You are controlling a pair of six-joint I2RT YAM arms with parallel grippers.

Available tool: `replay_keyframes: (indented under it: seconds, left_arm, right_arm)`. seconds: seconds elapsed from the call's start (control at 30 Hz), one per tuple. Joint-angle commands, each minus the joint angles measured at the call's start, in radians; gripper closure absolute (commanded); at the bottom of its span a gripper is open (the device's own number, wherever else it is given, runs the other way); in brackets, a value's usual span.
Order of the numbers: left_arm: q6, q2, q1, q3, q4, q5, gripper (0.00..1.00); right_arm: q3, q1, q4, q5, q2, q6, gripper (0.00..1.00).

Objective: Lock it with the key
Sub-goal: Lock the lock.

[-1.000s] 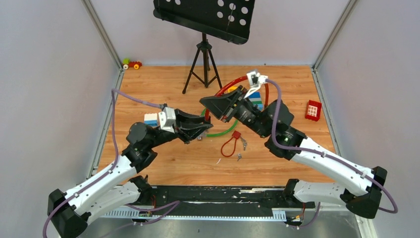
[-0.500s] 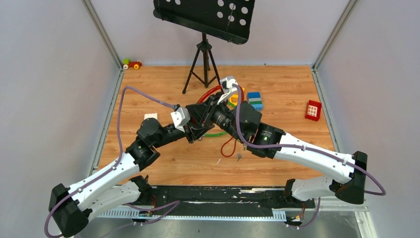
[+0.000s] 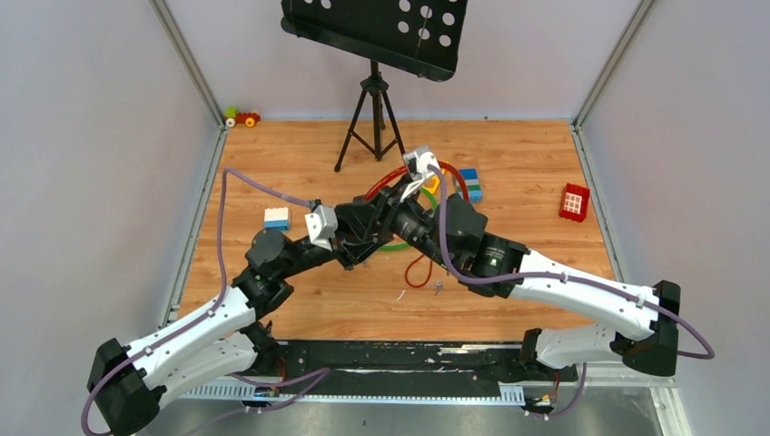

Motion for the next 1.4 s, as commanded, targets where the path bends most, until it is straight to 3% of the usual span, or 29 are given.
replay_keyframes:
  seconds: [0.0,0.1,0.33,0.53,0.63,0.8,1.03,1.37]
  left_arm:
    - [-0.13,-0.052,-0.007,-0.046,0.306,0.013,1.0]
    - [-0.216,-0.07,0.004,-0.075,0.41,-0.031,1.0]
    - [-0.504,-0.042,0.105,-0.094,0.701,-0.095,1.0]
    - [-0.794,0.072,0.178,-0.042,1.069,-0.155,1.0]
    - [-0.833,0.1,0.181,0.046,1.076,-0.056,1.0]
    - [-0.866,0.116,0.18,0.169,1.075,0.109,1.0]
    - [-0.98,0.153,0.18,0.303,1.075,0.339,1.0]
    - [-1.03,0.17,0.139,0.424,1.075,0.442,1.0]
  right_arm:
    - [-0.055,0.012,0.036,0.081,-0.144,-0.119,0.42]
    - [-0.132,0.013,0.048,0.103,-0.243,-0.175,0.31]
    - [-0.269,0.012,0.063,-0.093,-0.449,-0.295,0.3]
    - [-0.323,0.013,0.05,-0.275,-0.526,-0.324,0.33]
    - [-0.348,0.013,0.074,-0.371,-0.527,-0.366,0.36]
    - [-0.383,0.013,0.151,-0.396,-0.515,-0.466,0.39]
    - [-0.437,0.013,0.36,-0.511,-0.5,-0.64,0.37]
    - [-0.473,0.038,0.635,-0.713,-0.419,-0.842,0.36]
